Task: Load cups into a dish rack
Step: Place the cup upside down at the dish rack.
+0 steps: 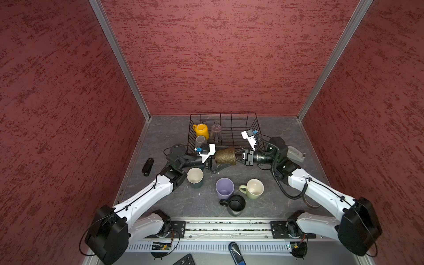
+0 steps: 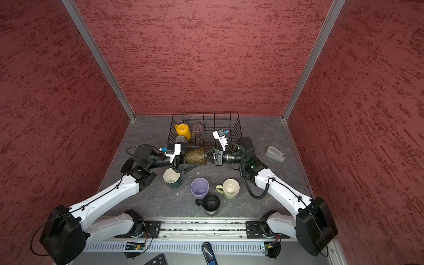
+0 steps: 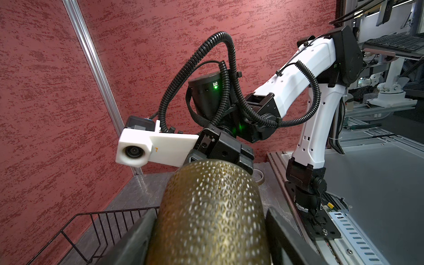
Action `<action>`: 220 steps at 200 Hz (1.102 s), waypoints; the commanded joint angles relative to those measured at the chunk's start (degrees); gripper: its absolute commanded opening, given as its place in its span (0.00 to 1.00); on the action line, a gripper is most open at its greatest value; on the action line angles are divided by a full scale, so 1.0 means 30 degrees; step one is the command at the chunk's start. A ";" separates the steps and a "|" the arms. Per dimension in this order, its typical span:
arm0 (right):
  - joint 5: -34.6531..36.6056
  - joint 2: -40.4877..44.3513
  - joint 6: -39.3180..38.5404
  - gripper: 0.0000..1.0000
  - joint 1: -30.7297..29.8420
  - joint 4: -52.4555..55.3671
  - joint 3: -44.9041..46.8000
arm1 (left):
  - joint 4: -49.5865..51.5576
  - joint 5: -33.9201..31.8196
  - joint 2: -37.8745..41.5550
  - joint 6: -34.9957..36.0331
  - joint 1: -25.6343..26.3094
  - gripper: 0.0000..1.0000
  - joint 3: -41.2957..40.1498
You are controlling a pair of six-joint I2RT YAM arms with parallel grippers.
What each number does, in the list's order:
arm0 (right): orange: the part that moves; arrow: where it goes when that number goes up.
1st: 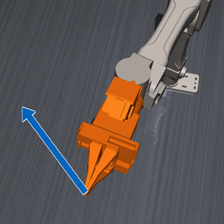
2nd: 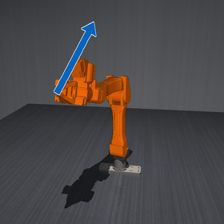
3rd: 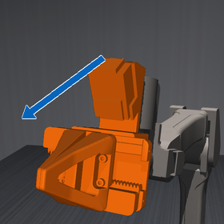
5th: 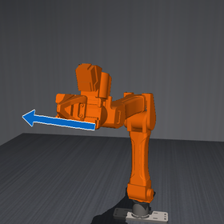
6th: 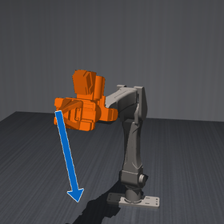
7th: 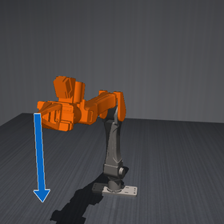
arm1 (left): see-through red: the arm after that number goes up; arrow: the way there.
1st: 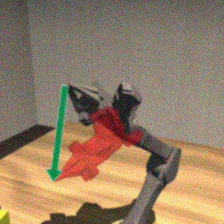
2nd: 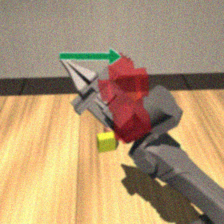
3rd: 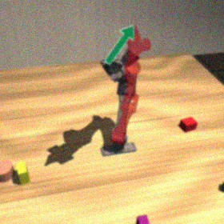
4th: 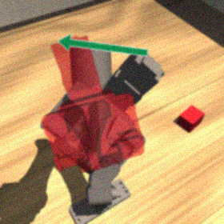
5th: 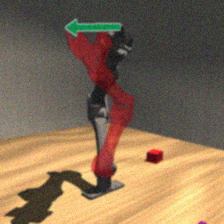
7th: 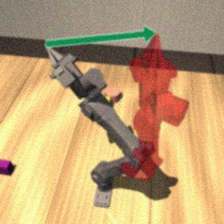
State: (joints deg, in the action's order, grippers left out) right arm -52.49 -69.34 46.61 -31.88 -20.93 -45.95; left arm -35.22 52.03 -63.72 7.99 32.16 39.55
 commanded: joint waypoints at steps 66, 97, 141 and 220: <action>-0.0395 -0.0162 0.0687 0.00 -0.0272 -0.1665 0.0085 | -0.0028 0.0200 0.0353 0.0110 0.0112 0.72 -0.0075; -0.0380 -0.0349 0.0677 0.00 -0.0303 -0.1650 0.0033 | 0.1130 -0.0091 0.0404 0.0136 0.0081 0.53 0.0520; -0.0214 -0.0445 0.0734 0.00 -0.0287 -0.1725 0.0061 | 0.2015 -0.1125 0.0694 0.0343 0.0113 0.31 0.0682; 0.2853 0.1002 -0.1169 0.49 0.0246 0.2554 -0.0466 | 0.4904 -0.3877 0.2549 0.0911 0.0070 0.14 0.0832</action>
State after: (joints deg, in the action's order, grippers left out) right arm -49.10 -69.08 45.43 -32.10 -17.93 -46.02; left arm -23.88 44.97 -58.39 9.91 32.32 40.23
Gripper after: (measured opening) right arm 0.447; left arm 0.710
